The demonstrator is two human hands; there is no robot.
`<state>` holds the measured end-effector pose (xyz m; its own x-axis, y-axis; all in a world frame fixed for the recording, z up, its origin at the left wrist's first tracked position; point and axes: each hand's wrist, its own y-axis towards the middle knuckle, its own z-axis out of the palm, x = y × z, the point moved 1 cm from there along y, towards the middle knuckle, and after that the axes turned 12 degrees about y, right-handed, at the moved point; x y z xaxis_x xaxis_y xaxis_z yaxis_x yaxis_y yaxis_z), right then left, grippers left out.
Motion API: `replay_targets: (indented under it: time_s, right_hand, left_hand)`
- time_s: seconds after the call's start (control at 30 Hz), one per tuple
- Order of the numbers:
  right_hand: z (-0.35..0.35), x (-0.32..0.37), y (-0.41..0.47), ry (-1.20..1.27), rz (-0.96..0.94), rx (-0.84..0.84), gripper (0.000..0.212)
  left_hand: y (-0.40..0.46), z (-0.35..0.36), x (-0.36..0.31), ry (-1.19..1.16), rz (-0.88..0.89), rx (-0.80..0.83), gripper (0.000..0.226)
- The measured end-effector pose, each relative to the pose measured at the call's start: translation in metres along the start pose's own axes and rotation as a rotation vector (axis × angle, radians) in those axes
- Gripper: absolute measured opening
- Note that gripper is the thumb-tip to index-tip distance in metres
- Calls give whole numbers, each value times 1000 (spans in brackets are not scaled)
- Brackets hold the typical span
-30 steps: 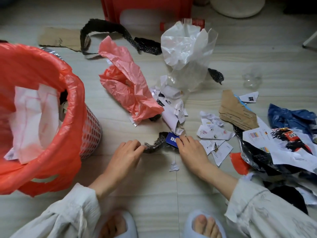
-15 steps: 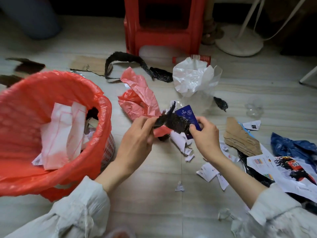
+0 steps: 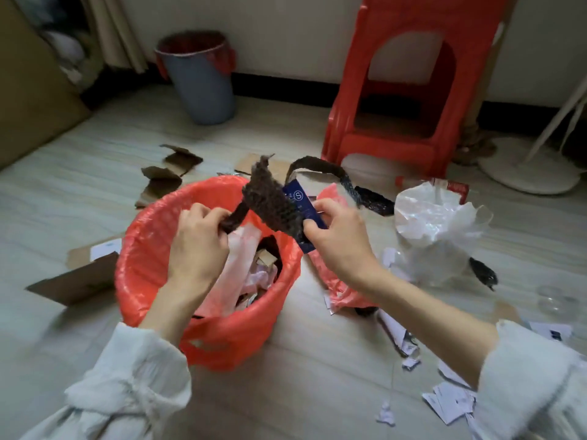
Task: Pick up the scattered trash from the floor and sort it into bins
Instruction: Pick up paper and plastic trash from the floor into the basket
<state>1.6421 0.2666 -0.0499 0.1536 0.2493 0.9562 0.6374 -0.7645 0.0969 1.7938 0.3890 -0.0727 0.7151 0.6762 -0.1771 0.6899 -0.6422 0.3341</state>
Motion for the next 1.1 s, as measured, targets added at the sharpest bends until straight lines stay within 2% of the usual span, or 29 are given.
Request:
replay_targets:
  time_s: [0.1, 0.17, 0.23, 0.33, 0.5, 0.6, 0.7, 0.8, 0.9, 1.0, 1.1]
  right_hand:
    - [29, 2, 9, 30, 133, 104, 32]
    - [38, -3, 13, 80, 237, 124, 38]
    - [37, -10, 12, 120, 254, 99, 38]
    - [24, -20, 4, 185, 238, 56, 28]
    - [-18, -45, -14, 279, 268, -19, 19]
    - [-58, -75, -30, 240, 351, -105, 17]
    - [-103, -109, -54, 128, 475, -172, 14]
    - [-144, -151, -82, -23, 620, -246, 14]
    - [-166, -193, -122, -180, 722, -270, 24]
    - [-171, -228, -163, -428, 718, -240, 33]
    - [-168, -247, -181, -626, 670, -175, 58]
  left_hand:
    - [-9, 10, 9, 155, -41, 240, 44]
    - [-8, 8, 13, 179, -77, 262, 55]
    - [-2, 2, 16, 152, -88, 126, 60]
    - [5, -6, 9, 80, -52, -86, 57]
    - [-2, 7, -51, -112, 218, -104, 49]
    - [-16, 27, -94, -156, 494, -54, 46]
    - [-37, 58, -127, -161, 735, 56, 44]
    - [-72, 103, -150, -136, 864, 255, 45]
    - [-106, 148, -161, -95, 974, 409, 47]
    - [-123, 176, -171, -26, 1038, 490, 66]
    - [-132, 191, -186, 1, 1066, 494, 71]
